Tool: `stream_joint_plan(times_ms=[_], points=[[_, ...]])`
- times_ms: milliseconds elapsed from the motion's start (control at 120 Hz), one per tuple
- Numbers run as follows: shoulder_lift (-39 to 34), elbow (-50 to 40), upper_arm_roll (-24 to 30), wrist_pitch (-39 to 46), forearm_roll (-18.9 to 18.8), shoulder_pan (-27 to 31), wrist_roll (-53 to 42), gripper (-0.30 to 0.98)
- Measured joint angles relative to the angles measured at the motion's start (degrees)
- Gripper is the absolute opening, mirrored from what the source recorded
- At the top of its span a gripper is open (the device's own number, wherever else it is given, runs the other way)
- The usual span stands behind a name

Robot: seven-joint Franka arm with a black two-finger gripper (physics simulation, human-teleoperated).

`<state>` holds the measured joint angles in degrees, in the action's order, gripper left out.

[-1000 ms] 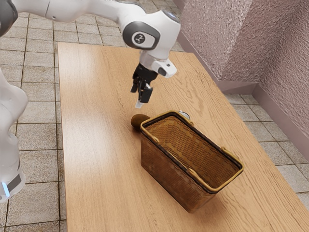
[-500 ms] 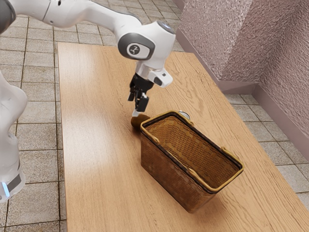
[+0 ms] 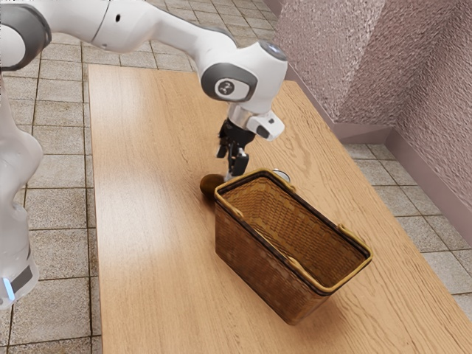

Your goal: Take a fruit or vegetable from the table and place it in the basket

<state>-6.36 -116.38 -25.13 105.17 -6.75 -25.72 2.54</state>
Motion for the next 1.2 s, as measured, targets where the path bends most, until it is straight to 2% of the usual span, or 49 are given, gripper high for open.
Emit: stream_joint_plan(times_ms=[333,1200], points=[[1.8,-0.6,0.1,1.9,1.3,0.0,0.0,0.69],[1.2,-6.8,-0.5,5.2,1.5,0.5,0.0,0.69]])
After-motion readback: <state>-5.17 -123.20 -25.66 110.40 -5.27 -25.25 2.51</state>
